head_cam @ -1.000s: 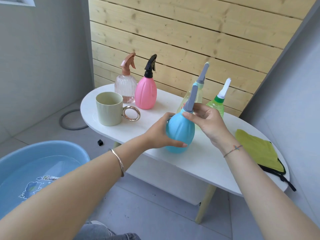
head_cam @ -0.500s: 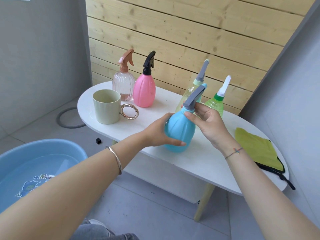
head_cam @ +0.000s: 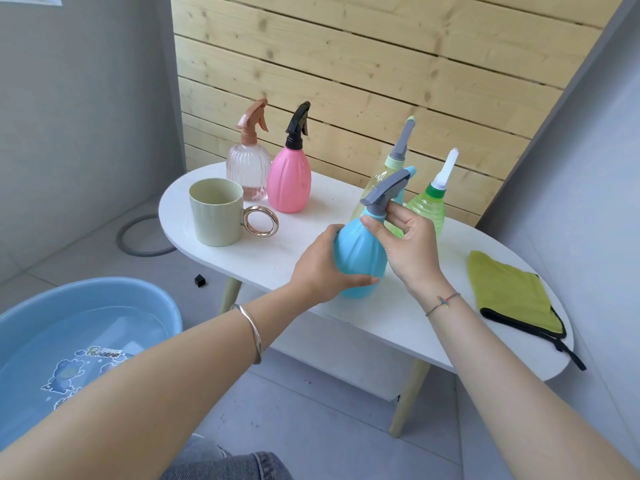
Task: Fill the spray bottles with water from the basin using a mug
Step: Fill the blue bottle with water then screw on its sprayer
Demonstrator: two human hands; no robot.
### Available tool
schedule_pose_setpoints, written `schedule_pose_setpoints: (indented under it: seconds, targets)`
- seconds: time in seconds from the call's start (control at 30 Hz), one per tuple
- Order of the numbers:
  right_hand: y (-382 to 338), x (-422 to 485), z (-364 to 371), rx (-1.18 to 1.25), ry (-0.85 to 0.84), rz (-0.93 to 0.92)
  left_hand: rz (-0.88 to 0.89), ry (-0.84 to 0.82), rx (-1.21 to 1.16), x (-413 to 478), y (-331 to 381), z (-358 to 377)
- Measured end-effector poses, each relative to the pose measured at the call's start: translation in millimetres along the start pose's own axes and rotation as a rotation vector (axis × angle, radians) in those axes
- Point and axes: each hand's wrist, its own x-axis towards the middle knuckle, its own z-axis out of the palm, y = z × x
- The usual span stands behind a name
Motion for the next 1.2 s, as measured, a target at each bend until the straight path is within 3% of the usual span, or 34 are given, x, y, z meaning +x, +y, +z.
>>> schedule_pose_setpoints:
  seconds: [0.13,0.33,0.6,0.87,1.2]
  targets:
    - [-6,-1,-2,-0.054,-0.013,0.002,-0.024,-0.009,-0.022,-4,5,0]
    - [-16,6,-13,-0.064,-0.113,0.078,-0.104,-0.178,-0.090,-8,3,-32]
    - [-25,29,6,-0.016,-0.167,0.035,-0.124,0.000,0.014,26,22,-113]
    - [-36,102,46,-0.006,-0.175,0.032,-0.105,0.123,0.109,78,22,-145]
    - [0,136,66,-0.007,-0.146,0.141,-0.123,0.077,0.230,134,-7,-145]
